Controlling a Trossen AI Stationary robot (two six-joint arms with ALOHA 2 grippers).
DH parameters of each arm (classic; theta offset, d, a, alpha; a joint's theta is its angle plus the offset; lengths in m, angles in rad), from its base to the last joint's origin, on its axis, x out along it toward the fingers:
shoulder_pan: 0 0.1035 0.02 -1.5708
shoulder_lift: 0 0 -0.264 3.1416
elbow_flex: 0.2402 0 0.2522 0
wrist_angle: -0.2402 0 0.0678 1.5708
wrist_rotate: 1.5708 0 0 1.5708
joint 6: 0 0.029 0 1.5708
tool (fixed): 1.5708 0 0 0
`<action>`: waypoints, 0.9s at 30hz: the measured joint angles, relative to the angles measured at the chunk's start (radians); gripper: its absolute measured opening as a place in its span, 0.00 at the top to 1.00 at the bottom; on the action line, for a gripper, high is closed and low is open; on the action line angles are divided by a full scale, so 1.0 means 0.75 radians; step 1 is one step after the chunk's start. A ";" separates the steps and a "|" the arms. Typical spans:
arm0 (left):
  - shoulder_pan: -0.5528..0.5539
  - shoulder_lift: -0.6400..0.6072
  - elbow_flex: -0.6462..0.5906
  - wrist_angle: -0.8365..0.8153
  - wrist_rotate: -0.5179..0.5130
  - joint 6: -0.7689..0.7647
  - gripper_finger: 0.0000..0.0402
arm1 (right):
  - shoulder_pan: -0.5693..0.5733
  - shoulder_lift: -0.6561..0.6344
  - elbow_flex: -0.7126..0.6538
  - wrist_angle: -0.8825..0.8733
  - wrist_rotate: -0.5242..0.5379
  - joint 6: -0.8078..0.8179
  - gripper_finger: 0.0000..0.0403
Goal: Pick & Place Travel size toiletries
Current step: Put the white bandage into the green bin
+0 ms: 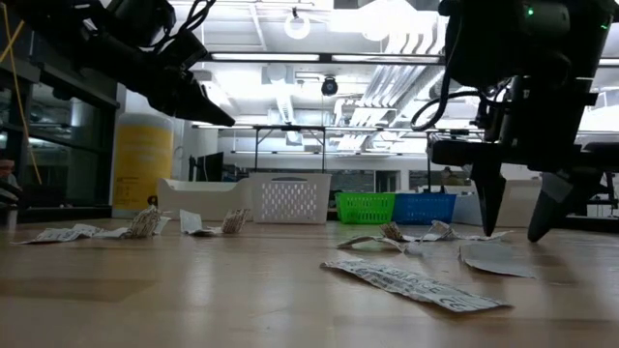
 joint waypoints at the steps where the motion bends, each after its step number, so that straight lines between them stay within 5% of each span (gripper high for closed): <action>1: 0.000 0.000 0.000 0.001 0.000 0.000 0.73 | 0.001 0.000 -0.001 0.004 0.014 0.004 0.54; 16: 0.000 0.000 0.000 0.001 0.000 0.000 0.73 | -0.003 0.005 -0.004 0.073 0.095 0.001 0.55; 27: 0.000 0.000 0.000 0.001 0.000 0.000 0.73 | -0.003 0.006 -0.005 0.072 0.075 -0.010 0.76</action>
